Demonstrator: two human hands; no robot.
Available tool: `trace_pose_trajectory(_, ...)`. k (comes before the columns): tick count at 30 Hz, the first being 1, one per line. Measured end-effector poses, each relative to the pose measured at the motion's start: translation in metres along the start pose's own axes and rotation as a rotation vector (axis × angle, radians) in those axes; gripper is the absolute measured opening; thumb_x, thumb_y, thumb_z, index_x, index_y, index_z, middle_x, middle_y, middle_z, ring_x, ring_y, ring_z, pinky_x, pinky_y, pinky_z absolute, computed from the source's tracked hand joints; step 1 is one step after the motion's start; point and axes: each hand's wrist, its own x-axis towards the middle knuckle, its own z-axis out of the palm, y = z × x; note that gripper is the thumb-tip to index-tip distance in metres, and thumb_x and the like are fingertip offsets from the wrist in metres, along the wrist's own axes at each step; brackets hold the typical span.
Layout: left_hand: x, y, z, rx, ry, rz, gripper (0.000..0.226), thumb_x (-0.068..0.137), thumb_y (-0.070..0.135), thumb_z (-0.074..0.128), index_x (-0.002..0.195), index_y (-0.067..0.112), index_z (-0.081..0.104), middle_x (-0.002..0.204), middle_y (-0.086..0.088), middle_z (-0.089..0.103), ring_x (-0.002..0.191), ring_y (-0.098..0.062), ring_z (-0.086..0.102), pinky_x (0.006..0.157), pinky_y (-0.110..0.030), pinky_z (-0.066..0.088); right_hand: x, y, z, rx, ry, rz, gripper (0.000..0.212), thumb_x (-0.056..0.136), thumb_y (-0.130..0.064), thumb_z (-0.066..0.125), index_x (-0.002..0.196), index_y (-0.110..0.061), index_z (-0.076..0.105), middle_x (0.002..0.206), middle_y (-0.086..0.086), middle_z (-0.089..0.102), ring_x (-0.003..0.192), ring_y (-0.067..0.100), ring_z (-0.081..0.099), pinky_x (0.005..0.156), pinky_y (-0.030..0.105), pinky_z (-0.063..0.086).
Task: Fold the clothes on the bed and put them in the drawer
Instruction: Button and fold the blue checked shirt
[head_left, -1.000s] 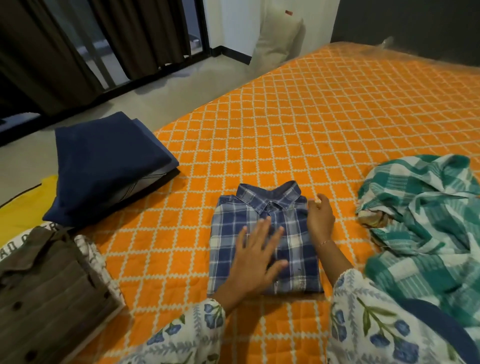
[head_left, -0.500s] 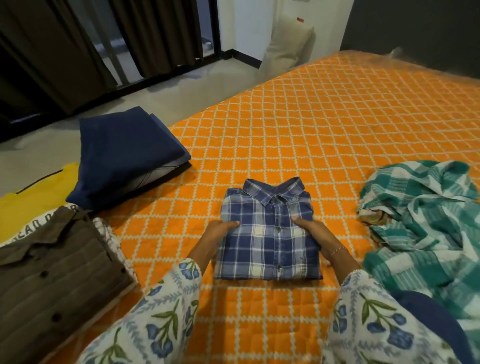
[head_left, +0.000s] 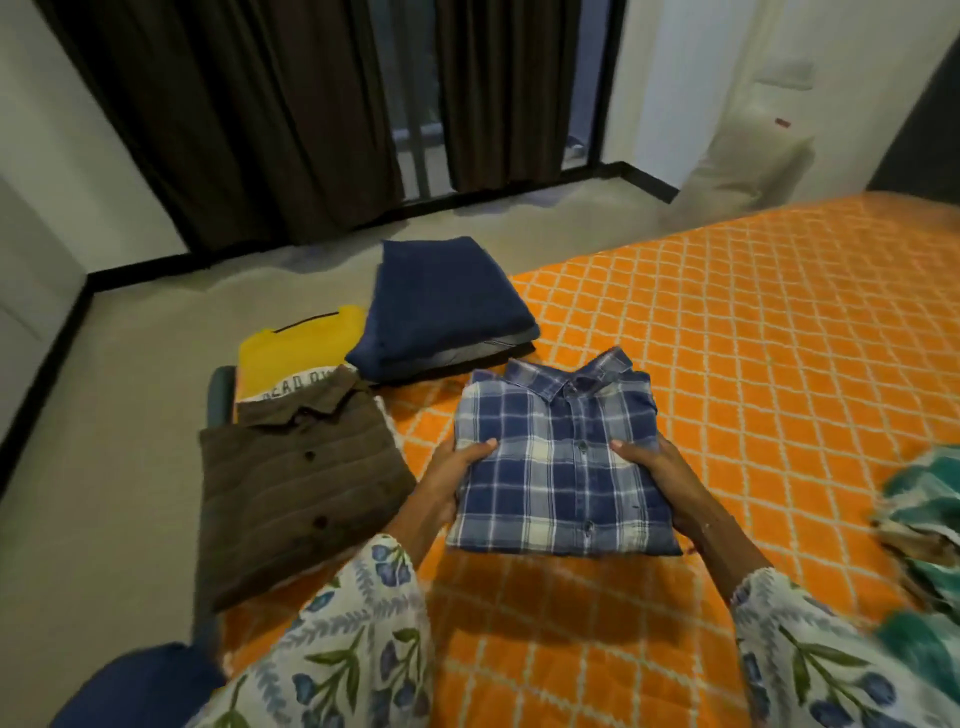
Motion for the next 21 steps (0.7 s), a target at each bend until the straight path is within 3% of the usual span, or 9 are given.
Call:
trace_pose_trajectory(4, -0.019, 0.039, -0.081, -0.03, 0.168, 0.118, 0.042, 0.084, 0.009, 0.068, 0.123, 0.003, 0.054, 0.097, -0.014, 0.068, 0.081, -0.028, 0.067, 0.066, -0.038, 0.055, 0.014, -0.035, 0.094, 0.025, -0.171, -0.061, 0.027, 0.088, -0.019, 0.065, 0.114, -0.015, 0.061, 0.112, 0.011, 0.068, 0.097, 0.032, 0.067, 0.084, 0.053, 0.053)
trace_pose_trajectory(7, -0.036, 0.06, -0.144, -0.076, 0.261, 0.185, 0.039, 0.085, 0.01, 0.067, 0.121, 0.005, 0.055, 0.098, -0.014, 0.068, 0.079, -0.026, 0.067, 0.061, -0.036, 0.056, 0.028, -0.049, 0.161, 0.016, -0.297, -0.08, 0.027, 0.091, -0.015, 0.062, 0.116, -0.004, 0.062, 0.109, 0.014, 0.069, 0.095, 0.034, 0.067, 0.081, 0.049, 0.056)
trace_pose_trajectory(9, -0.047, 0.069, -0.183, -0.12, 0.318, 0.23, 0.035, 0.086, 0.009, 0.064, 0.12, 0.004, 0.057, 0.094, -0.013, 0.069, 0.071, -0.022, 0.069, 0.055, -0.034, 0.058, 0.036, -0.058, 0.204, 0.038, -0.389, -0.067, 0.028, 0.091, -0.013, 0.061, 0.118, -0.012, 0.06, 0.111, 0.011, 0.069, 0.097, 0.031, 0.067, 0.082, 0.046, 0.055)
trace_pose_trajectory(12, -0.056, 0.067, -0.228, -0.158, 0.368, 0.12, 0.026, 0.089, 0.016, 0.062, 0.113, 0.005, 0.06, 0.08, -0.01, 0.071, 0.063, -0.022, 0.07, 0.051, -0.034, 0.057, 0.043, -0.056, 0.252, 0.012, -0.474, -0.012, 0.034, 0.091, -0.01, 0.06, 0.124, -0.013, 0.054, 0.115, 0.009, 0.065, 0.098, 0.029, 0.065, 0.079, 0.039, 0.055)
trace_pose_trajectory(14, -0.054, 0.052, -0.251, -0.177, 0.415, -0.045, 0.034, 0.09, 0.027, 0.063, 0.115, 0.004, 0.06, 0.087, -0.014, 0.07, 0.073, -0.028, 0.068, 0.066, -0.041, 0.057, 0.045, -0.04, 0.272, -0.103, -0.434, 0.039, 0.03, 0.091, -0.008, 0.06, 0.12, -0.012, 0.054, 0.114, 0.011, 0.063, 0.094, 0.026, 0.062, 0.07, 0.031, 0.053)
trace_pose_trajectory(16, -0.05, 0.034, -0.259, -0.139, 0.461, -0.145, 0.048, 0.09, 0.032, 0.062, 0.125, 0.0, 0.055, 0.103, -0.02, 0.065, 0.086, -0.033, 0.063, 0.082, -0.045, 0.053, 0.048, -0.019, 0.282, -0.195, -0.355, 0.061, 0.031, 0.09, -0.008, 0.06, 0.121, -0.005, 0.056, 0.117, 0.015, 0.063, 0.092, 0.027, 0.061, 0.071, 0.034, 0.053)
trace_pose_trajectory(19, -0.044, 0.02, -0.253, -0.079, 0.503, -0.091, 0.054, 0.092, 0.027, 0.061, 0.134, -0.002, 0.045, 0.125, -0.023, 0.057, 0.108, -0.037, 0.058, 0.093, -0.045, 0.048, 0.051, -0.002, 0.287, -0.275, -0.239, 0.029, 0.033, 0.09, -0.013, 0.059, 0.122, -0.009, 0.058, 0.122, 0.017, 0.063, 0.1, 0.032, 0.063, 0.091, 0.047, 0.051)
trace_pose_trajectory(21, -0.044, 0.02, -0.243, 0.014, 0.567, -0.003, 0.059, 0.093, 0.026, 0.06, 0.138, -0.002, 0.035, 0.133, -0.022, 0.05, 0.117, -0.039, 0.052, 0.095, -0.044, 0.046, 0.044, -0.007, 0.287, -0.357, -0.181, -0.02, 0.035, 0.093, -0.017, 0.055, 0.127, -0.01, 0.054, 0.126, 0.016, 0.06, 0.109, 0.034, 0.058, 0.097, 0.044, 0.047)
